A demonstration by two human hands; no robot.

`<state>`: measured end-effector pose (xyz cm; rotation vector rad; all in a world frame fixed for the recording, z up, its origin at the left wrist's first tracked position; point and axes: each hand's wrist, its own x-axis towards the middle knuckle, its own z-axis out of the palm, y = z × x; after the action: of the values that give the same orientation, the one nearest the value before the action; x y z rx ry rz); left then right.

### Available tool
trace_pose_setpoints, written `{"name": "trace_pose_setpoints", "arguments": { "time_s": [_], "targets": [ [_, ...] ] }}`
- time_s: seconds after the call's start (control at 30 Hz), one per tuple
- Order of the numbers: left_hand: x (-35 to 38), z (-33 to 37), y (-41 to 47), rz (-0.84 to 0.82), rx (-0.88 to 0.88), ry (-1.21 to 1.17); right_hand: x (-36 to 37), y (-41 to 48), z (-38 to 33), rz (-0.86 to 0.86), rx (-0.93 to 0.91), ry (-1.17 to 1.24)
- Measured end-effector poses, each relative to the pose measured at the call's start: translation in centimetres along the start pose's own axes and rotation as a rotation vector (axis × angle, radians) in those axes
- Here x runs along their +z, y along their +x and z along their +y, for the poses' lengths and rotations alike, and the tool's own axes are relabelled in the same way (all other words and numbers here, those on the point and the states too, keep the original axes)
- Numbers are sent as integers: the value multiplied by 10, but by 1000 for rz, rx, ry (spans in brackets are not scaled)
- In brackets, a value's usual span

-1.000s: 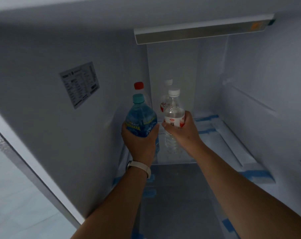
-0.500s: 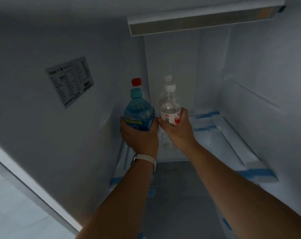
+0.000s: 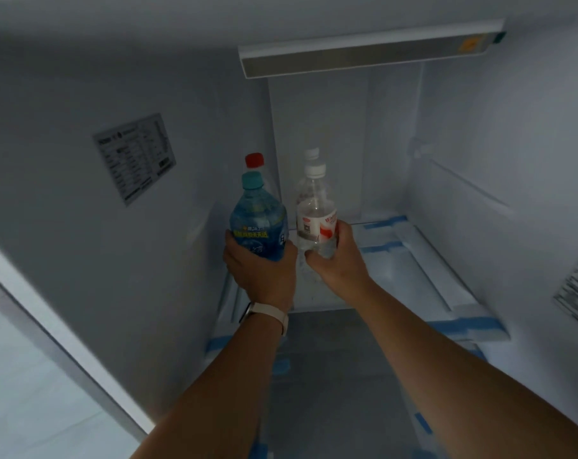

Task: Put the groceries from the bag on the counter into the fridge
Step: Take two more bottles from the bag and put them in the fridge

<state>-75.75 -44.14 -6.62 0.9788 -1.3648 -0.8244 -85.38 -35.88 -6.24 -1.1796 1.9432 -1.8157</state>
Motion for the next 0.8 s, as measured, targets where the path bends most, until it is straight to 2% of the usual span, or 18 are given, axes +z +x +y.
{"name": "trace_pose_setpoints", "arguments": {
  "time_s": [0.27, 0.5, 0.67, 0.8],
  "targets": [
    [-13, 0, -3, -60, 53, 68, 10, -9, 5, 147, 10, -88],
    [-24, 11, -4, -145, -25, 10, 17, -16, 5, 215, 29, -215],
    [-44, 10, -10, -248, -33, -49, 16, -24, -3, 222, 41, -235],
    [-68, 9, -21, -368, 18, 82, 10, -36, -5, 173, 79, -239]
  ]
}}
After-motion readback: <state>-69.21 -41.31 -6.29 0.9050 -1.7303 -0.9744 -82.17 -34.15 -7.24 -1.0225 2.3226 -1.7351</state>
